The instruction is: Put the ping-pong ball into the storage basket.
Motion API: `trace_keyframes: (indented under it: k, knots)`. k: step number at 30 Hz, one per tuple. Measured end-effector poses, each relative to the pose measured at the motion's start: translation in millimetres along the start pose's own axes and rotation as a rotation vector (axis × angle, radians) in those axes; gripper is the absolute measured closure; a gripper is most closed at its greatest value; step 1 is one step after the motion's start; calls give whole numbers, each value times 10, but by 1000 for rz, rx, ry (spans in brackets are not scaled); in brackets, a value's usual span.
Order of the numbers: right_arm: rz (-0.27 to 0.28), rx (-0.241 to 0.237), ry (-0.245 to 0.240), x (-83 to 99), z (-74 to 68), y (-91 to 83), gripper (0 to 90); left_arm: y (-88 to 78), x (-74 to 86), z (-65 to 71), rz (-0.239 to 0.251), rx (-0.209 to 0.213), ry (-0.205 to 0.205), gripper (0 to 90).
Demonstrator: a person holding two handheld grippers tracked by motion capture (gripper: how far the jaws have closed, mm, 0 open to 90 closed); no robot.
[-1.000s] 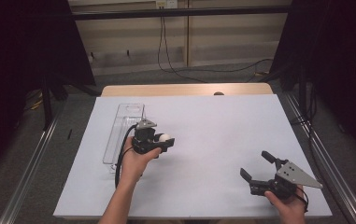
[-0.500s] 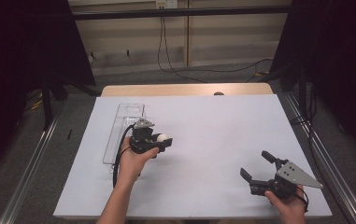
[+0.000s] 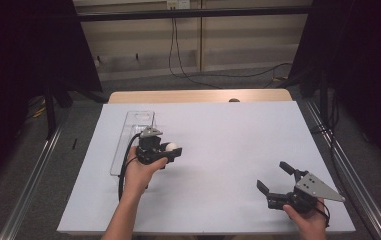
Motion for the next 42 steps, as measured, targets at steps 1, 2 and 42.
trace_keyframes:
  k: [1, 2, 42]
  knots:
    - [0, -2, 5, 2, 1, 1, 22, -1, 0, -2, 3, 6, -4, 511]
    - [-3, -1, 10, 4, 0, -1, 22, -7, -3, -10, -1, 7, 2, 512]
    - [-2, 4, 3, 3, 11, -1, 21, -116, -58, -113, 15, -13, -32, 511]
Point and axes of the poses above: each handheld gripper's, and its own axes: y roughly forward along the jaws, x roughly out of its underside, z roughly to its right, the point moved 1 cm from there along y, roughly forward along the jaws, and after that the axes turned 14 degrees about z, right-handed, at the moved point
